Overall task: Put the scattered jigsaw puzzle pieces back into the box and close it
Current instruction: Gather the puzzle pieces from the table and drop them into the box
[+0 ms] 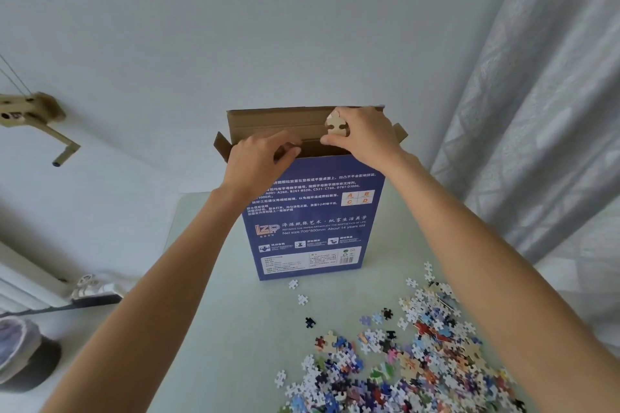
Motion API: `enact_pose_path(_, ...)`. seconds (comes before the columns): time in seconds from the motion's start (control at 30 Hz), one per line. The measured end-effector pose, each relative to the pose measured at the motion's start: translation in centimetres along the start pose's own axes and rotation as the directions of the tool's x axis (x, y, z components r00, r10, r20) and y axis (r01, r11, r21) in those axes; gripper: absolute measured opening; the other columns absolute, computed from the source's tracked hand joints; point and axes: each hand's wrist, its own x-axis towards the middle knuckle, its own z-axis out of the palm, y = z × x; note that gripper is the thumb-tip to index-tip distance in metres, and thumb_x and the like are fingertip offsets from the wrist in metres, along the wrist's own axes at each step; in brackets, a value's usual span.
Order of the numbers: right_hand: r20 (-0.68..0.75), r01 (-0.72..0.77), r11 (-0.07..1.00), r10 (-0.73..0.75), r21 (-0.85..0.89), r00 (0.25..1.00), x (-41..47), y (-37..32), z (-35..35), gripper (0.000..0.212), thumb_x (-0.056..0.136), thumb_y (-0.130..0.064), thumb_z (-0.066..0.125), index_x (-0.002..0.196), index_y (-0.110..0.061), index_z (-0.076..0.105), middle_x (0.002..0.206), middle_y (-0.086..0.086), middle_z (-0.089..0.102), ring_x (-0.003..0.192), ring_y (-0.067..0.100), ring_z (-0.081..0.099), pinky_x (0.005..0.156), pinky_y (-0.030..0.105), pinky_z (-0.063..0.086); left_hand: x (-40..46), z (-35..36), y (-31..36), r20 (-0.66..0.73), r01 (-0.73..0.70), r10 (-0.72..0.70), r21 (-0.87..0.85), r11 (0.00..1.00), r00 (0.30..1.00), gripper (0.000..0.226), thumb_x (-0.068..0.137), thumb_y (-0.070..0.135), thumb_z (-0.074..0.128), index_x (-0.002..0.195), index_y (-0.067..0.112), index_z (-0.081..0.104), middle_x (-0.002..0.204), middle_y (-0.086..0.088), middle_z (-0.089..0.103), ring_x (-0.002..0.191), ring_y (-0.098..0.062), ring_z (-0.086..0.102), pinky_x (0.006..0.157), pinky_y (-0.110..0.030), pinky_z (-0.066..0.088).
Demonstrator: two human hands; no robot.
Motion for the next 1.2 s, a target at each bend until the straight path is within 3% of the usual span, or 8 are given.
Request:
enact_pose_path(0.2,-0.033,-0.088,0.981,0.083,-0.171,0.996,-0.4,0.0,1.2,0.053,0.078,-0.065,0.054,0.09,-0.014,0.062,0.083,0.001,0.065,0.079,0.02,0.061,0.06,0.027,0.033,-1.4,0.4,-0.4,-0.028,-0.095,0.098,0.085,0.992,0.995,0.012,0.089,0.021,0.059,0.095,0.021,0.069,0.088,0.006,0.069,0.078,-0.017,0.06,0.062,-0.022,0.041)
enact_pose_path(0.47,-0.329,0.122,0.988,-0.148,-0.098,0.933,-6.1,-2.2,2.5,0.012,0.091,-0.022,0.055,0.092,-0.013,0.064,0.08,-0.002,0.065,0.071,0.013,0.058,0.053,0.02,0.038,-3.5,0.4,1.4,-0.213,-0.229,0.247,0.107,0.968,0.945,0.014,0.089,0.018,0.061,0.1,0.016,0.068,0.089,0.002,0.07,0.081,-0.017,0.061,0.065,-0.025,0.048)
enact_pose_path(0.63,-0.125,0.166,0.985,-0.169,-0.037,0.978,-15.9,-1.4,7.9,0.015,0.086,-0.018,0.061,0.099,-0.012,0.066,0.089,0.001,0.07,0.077,0.015,0.066,0.06,0.022,0.051,-10.9,3.3,2.9,-0.229,-0.281,0.261,-0.061,0.958,0.938,0.014,0.089,0.02,0.058,0.097,0.012,0.066,0.086,0.0,0.07,0.08,-0.014,0.061,0.064,-0.021,0.048)
enact_pose_path(0.77,0.222,-0.049,0.999,0.047,0.0,0.974,-24.1,0.8,12.3,0.022,0.088,-0.017,0.057,0.109,-0.014,0.062,0.1,-0.001,0.066,0.088,0.015,0.062,0.063,0.023,0.052,-18.0,6.7,2.9,0.023,0.046,-0.042,-0.184,0.982,0.999,0.013,0.084,0.02,0.061,0.094,0.018,0.068,0.087,0.005,0.071,0.078,-0.014,0.064,0.062,-0.026,0.054)
enact_pose_path(0.87,0.512,-0.252,0.966,0.248,-0.064,0.822,-29.6,3.2,14.4,0.044,0.09,-0.027,0.056,0.132,-0.018,0.045,0.13,0.0,0.049,0.117,0.015,0.046,0.093,0.026,0.045,-22.6,9.1,3.0,0.362,0.476,-0.372,-0.263,0.839,0.855,0.015,0.084,0.022,0.063,0.098,0.026,0.068,0.087,0.011,0.069,0.079,-0.008,0.063,0.072,-0.035,0.056)
enact_pose_path(0.93,0.605,-0.388,0.905,0.409,-0.174,0.683,-32.8,4.5,15.2,0.057,0.087,-0.036,0.059,0.137,-0.019,0.036,0.138,0.005,0.037,0.124,0.022,0.038,0.099,0.031,0.041,-25.4,10.6,3.1,0.519,0.626,-0.453,-0.223,0.747,0.725,0.022,0.084,0.025,0.065,0.106,0.028,0.065,0.095,0.011,0.068,0.085,-0.007,0.061,0.081,-0.036,0.053)
enact_pose_path(1.1,0.553,-0.577,0.763,0.626,-0.29,0.55,-36.7,4.5,15.6,0.064,0.083,-0.05,0.06,0.133,-0.019,0.036,0.141,0.012,0.03,0.129,0.03,0.03,0.1,0.039,0.038,-30.0,13.0,4.5,0.788,0.573,-0.454,0.16,0.804,0.417,0.085,0.074,0.053,0.069,0.144,0.029,0.027,0.143,-0.004,0.035,0.127,-0.024,0.037,0.1,-0.037,0.041)
enact_pose_path(1.2,0.588,-0.539,0.796,0.583,-0.275,0.561,-37.6,2.6,16.9,0.078,0.079,-0.054,0.062,0.14,-0.019,0.029,0.149,0.01,0.016,0.135,0.029,0.021,0.106,0.04,0.033,-32.3,13.6,6.2,0.838,0.495,-0.412,0.204,0.845,0.359,0.097,0.069,0.056,0.072,0.146,0.027,0.019,0.144,-0.004,0.026,0.128,-0.023,0.03,0.098,-0.035,0.042)
